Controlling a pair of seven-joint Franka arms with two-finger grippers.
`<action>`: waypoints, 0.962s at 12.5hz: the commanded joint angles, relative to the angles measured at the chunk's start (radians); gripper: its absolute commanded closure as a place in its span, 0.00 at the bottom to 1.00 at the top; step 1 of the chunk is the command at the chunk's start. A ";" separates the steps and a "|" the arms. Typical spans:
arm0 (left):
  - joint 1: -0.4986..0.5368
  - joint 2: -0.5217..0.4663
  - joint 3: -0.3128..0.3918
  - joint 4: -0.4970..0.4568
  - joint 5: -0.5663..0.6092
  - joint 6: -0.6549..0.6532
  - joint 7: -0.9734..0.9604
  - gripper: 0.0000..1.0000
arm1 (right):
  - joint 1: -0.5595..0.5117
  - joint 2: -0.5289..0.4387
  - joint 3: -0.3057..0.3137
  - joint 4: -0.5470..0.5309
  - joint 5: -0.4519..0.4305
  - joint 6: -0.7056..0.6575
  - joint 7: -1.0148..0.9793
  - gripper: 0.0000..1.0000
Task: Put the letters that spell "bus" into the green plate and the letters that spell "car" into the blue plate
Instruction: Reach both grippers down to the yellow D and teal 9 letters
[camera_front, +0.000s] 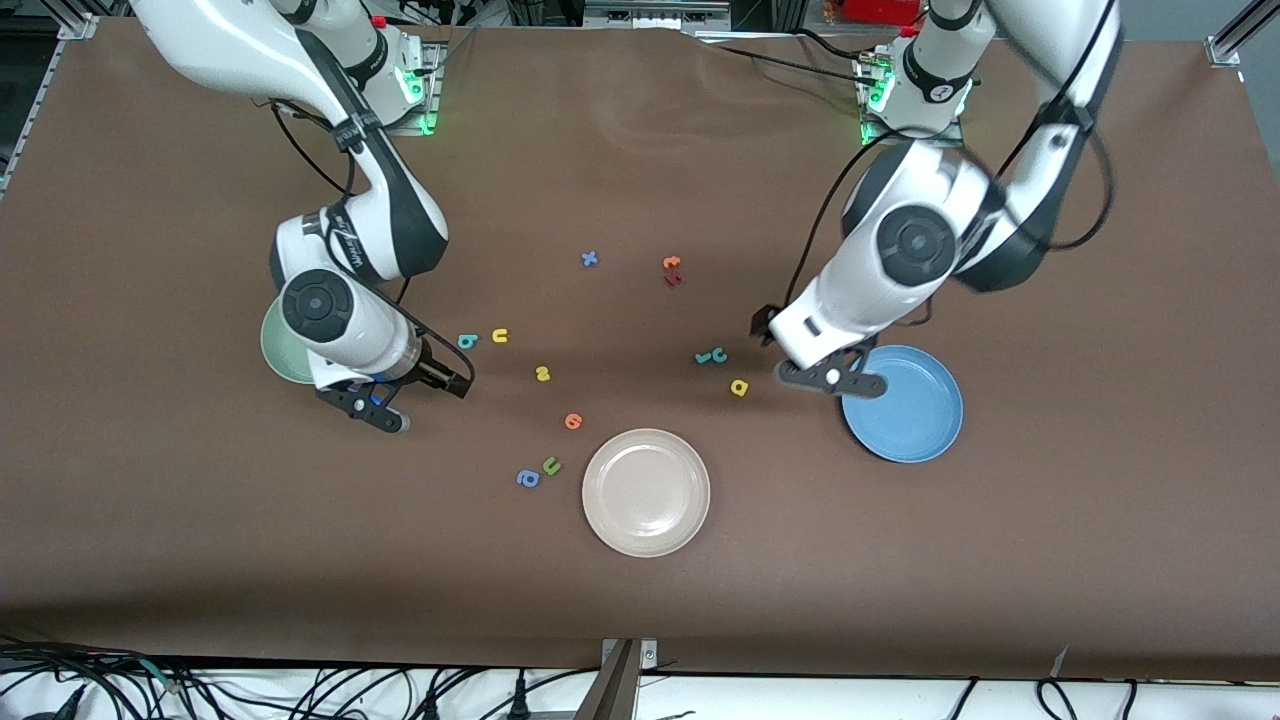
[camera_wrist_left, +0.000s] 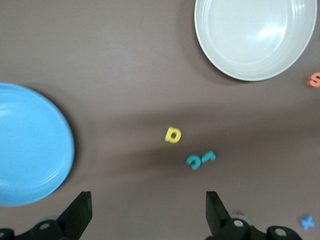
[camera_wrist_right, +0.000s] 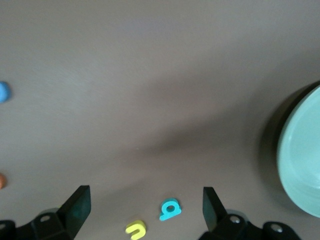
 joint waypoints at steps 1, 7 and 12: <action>-0.053 0.111 0.005 0.023 0.093 0.091 -0.039 0.02 | 0.002 -0.031 -0.001 -0.153 0.003 0.151 0.079 0.01; -0.113 0.254 0.008 0.022 0.236 0.205 -0.096 0.26 | 0.007 -0.005 0.024 -0.209 0.005 0.183 0.205 0.07; -0.113 0.299 0.008 0.019 0.264 0.266 -0.097 0.35 | 0.007 0.029 0.034 -0.210 0.007 0.204 0.250 0.24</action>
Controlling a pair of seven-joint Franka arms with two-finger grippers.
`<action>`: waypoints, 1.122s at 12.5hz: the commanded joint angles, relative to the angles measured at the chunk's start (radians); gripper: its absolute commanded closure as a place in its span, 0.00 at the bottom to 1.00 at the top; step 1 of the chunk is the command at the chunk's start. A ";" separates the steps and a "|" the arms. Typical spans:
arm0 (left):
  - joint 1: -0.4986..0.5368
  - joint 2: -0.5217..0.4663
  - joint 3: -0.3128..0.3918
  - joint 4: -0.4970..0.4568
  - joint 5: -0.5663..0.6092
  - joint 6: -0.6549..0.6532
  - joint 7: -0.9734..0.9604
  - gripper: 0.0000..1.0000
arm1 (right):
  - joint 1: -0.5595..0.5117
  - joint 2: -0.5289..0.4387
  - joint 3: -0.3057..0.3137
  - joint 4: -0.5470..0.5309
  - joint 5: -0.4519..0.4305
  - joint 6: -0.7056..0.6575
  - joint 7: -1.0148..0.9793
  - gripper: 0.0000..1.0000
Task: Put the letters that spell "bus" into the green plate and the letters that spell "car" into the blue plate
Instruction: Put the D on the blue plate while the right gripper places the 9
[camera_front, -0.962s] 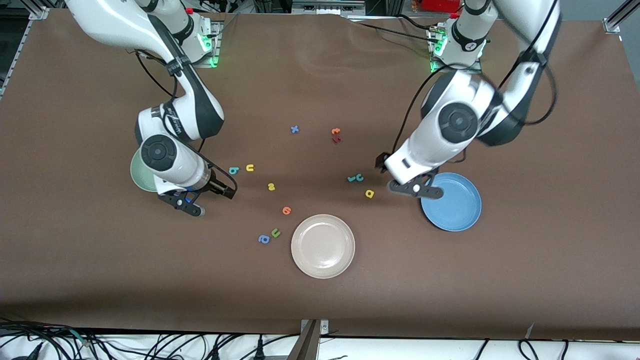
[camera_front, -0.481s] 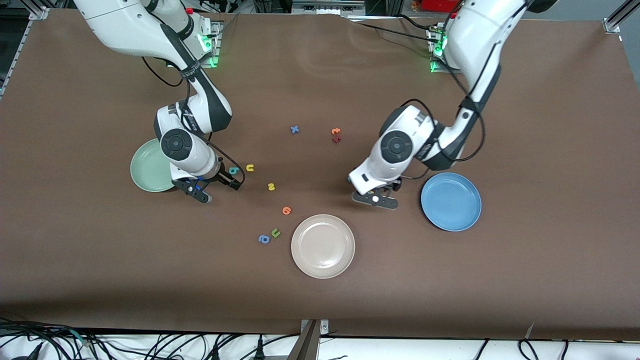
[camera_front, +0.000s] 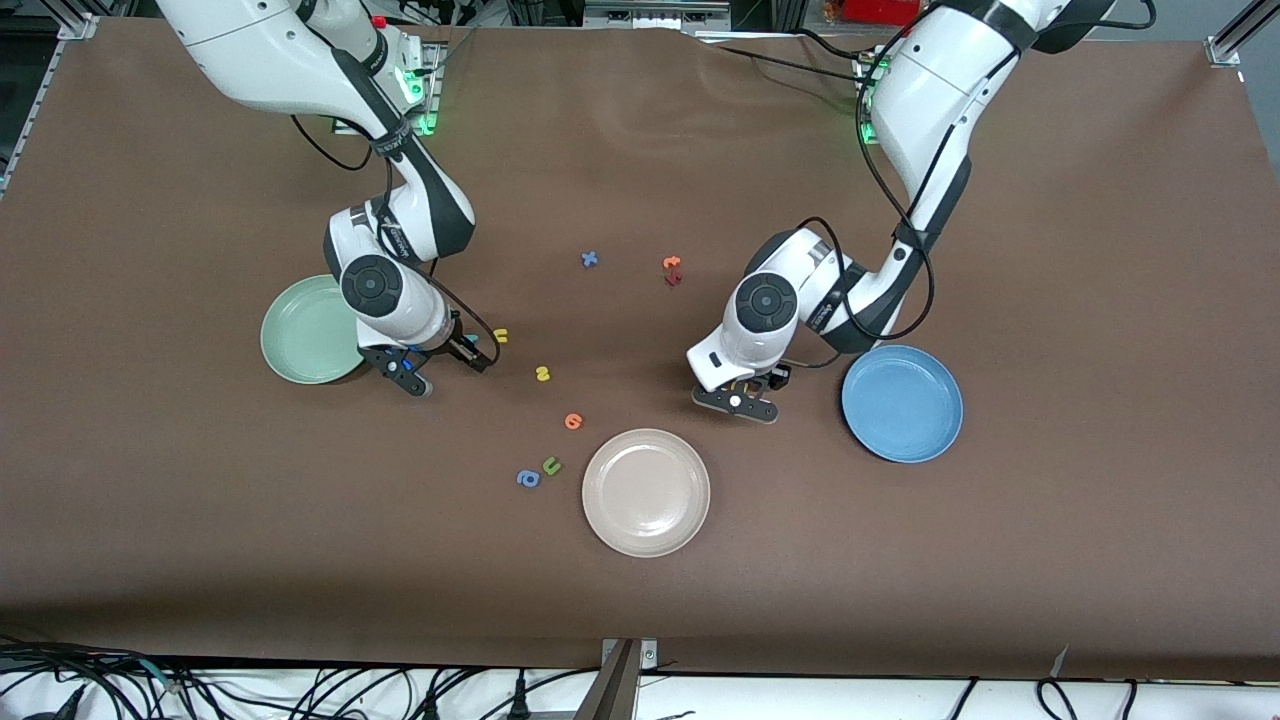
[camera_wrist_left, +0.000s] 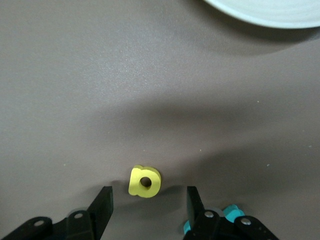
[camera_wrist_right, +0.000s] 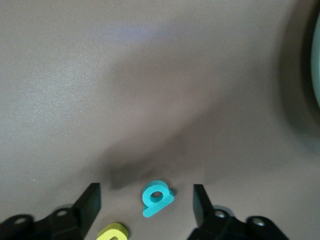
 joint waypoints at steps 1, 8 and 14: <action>0.000 0.021 -0.001 0.016 0.041 0.019 -0.012 0.47 | -0.001 0.013 0.004 -0.011 0.008 0.031 0.019 0.29; 0.025 -0.045 0.000 0.019 0.039 -0.080 -0.005 0.99 | -0.001 0.016 0.018 -0.025 0.028 0.028 0.019 0.35; 0.236 -0.125 0.005 0.010 0.043 -0.283 0.165 0.96 | -0.001 0.013 0.018 -0.046 0.037 0.037 0.019 0.53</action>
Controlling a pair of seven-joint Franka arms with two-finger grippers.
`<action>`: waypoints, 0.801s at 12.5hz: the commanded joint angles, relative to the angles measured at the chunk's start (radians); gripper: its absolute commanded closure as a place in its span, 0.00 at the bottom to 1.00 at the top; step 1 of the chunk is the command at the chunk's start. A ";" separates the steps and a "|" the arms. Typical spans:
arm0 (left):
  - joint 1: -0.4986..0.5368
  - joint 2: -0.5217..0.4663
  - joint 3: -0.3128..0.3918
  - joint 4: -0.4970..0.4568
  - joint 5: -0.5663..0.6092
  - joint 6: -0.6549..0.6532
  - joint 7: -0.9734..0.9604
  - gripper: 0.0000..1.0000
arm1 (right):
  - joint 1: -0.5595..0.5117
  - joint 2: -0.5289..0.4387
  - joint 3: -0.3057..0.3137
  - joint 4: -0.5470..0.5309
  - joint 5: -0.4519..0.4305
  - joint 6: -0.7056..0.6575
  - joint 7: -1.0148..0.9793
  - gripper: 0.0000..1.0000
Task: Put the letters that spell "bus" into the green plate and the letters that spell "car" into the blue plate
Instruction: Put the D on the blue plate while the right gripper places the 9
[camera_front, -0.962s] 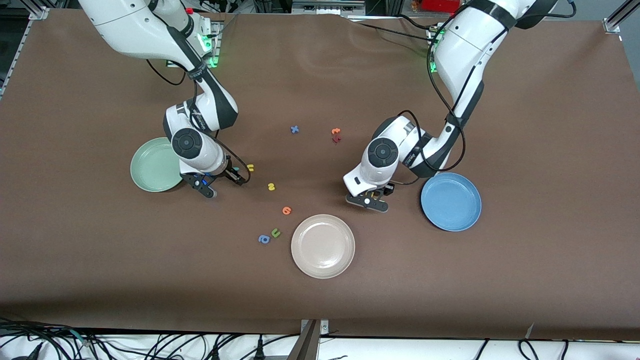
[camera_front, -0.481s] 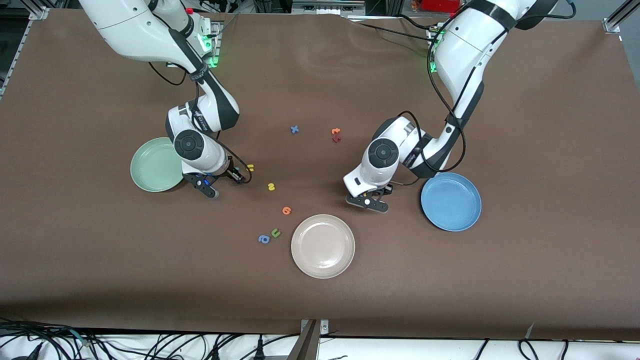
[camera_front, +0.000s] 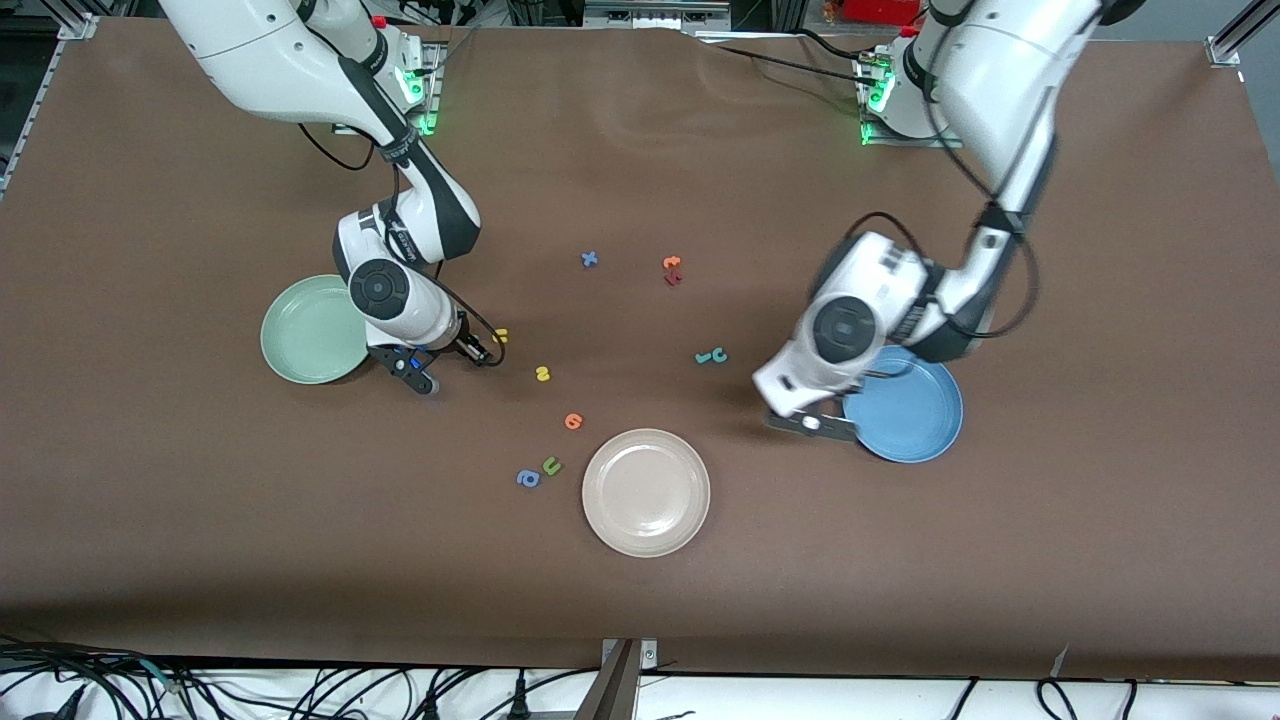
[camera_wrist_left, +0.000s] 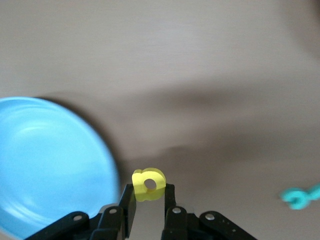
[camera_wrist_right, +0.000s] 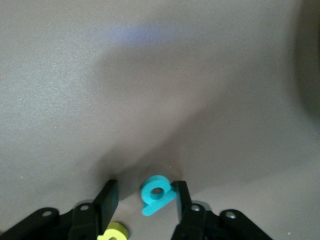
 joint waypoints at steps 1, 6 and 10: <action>0.095 -0.005 -0.005 -0.027 0.045 -0.006 0.085 0.94 | -0.003 -0.023 0.007 -0.082 0.016 0.088 0.010 0.53; 0.068 -0.003 -0.027 -0.026 0.036 -0.030 0.055 0.00 | -0.003 -0.037 0.007 -0.139 0.015 0.176 0.001 0.71; -0.064 0.007 -0.033 -0.026 -0.052 -0.026 -0.168 0.00 | -0.003 -0.038 0.007 -0.127 0.015 0.170 -0.005 0.88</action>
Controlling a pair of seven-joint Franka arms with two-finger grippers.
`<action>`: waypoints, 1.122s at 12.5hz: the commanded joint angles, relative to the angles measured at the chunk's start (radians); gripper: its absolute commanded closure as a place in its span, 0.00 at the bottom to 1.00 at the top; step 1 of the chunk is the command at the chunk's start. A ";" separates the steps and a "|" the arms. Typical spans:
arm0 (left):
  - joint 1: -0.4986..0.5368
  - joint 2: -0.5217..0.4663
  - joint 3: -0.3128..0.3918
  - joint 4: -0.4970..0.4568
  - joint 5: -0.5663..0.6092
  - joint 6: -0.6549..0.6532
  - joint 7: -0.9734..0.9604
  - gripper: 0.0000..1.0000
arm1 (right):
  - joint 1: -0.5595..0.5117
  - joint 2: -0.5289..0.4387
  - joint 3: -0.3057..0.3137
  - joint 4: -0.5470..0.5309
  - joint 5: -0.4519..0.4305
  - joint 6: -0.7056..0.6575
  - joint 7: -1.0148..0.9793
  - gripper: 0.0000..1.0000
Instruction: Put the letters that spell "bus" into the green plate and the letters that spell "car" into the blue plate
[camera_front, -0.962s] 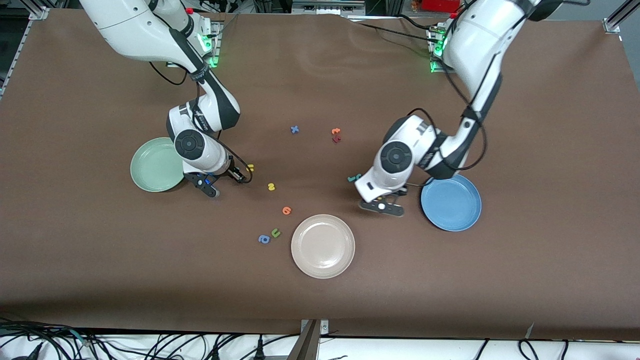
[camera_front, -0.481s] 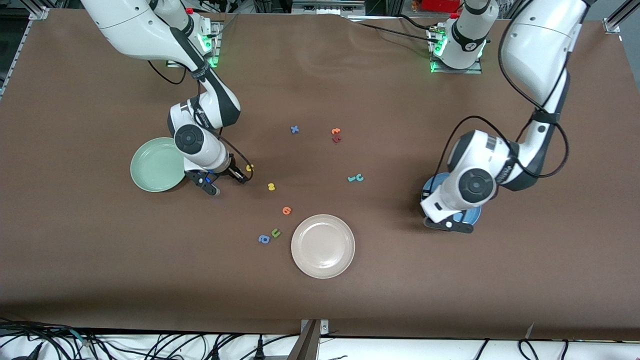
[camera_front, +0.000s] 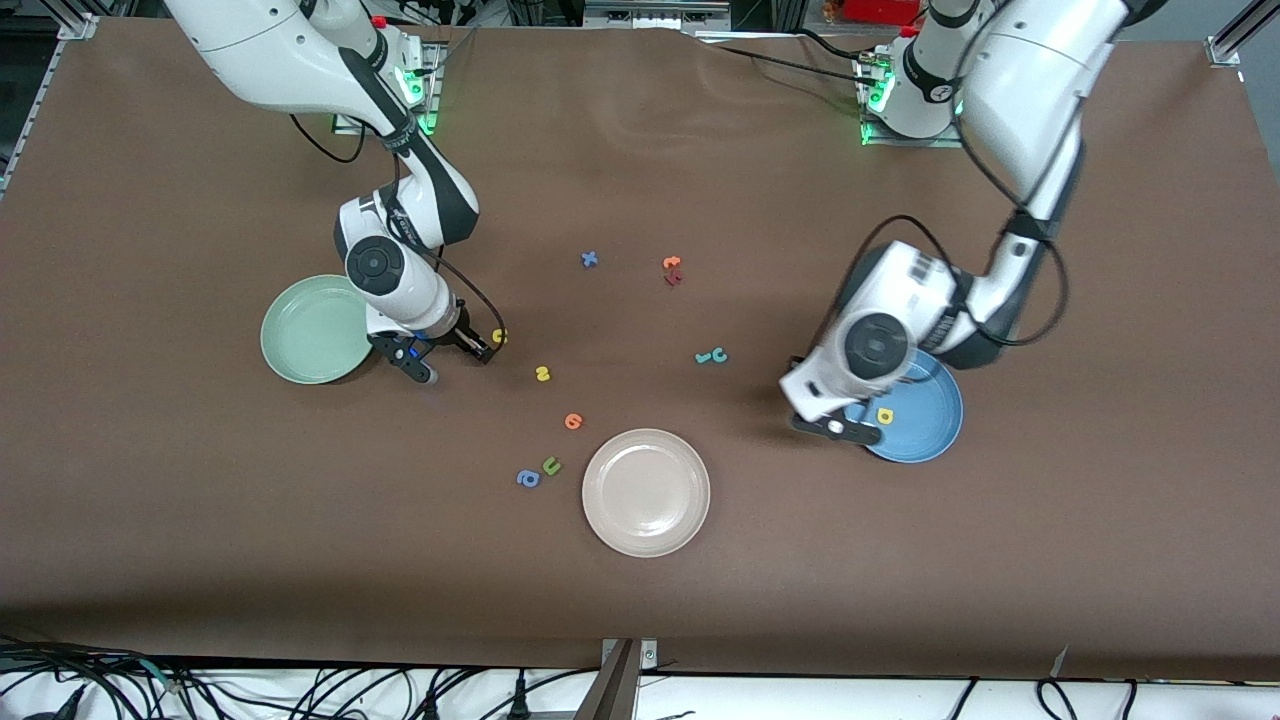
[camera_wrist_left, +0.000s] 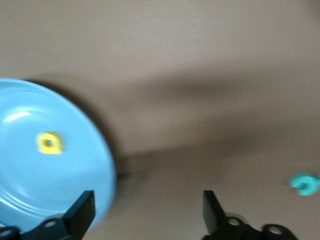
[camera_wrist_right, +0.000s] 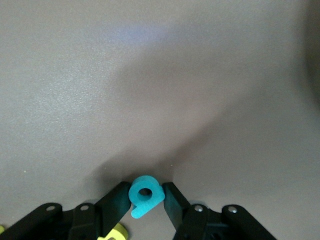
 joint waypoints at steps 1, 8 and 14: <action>-0.056 0.010 0.005 -0.002 -0.112 -0.001 -0.138 0.00 | 0.000 -0.011 0.005 -0.010 0.012 -0.021 -0.008 0.88; -0.156 0.039 0.004 -0.004 -0.118 0.034 0.297 0.04 | -0.010 -0.071 -0.150 0.208 0.012 -0.492 -0.350 0.88; -0.156 0.073 0.005 -0.030 -0.087 0.168 0.626 0.27 | -0.024 -0.045 -0.392 0.197 0.014 -0.528 -0.880 0.88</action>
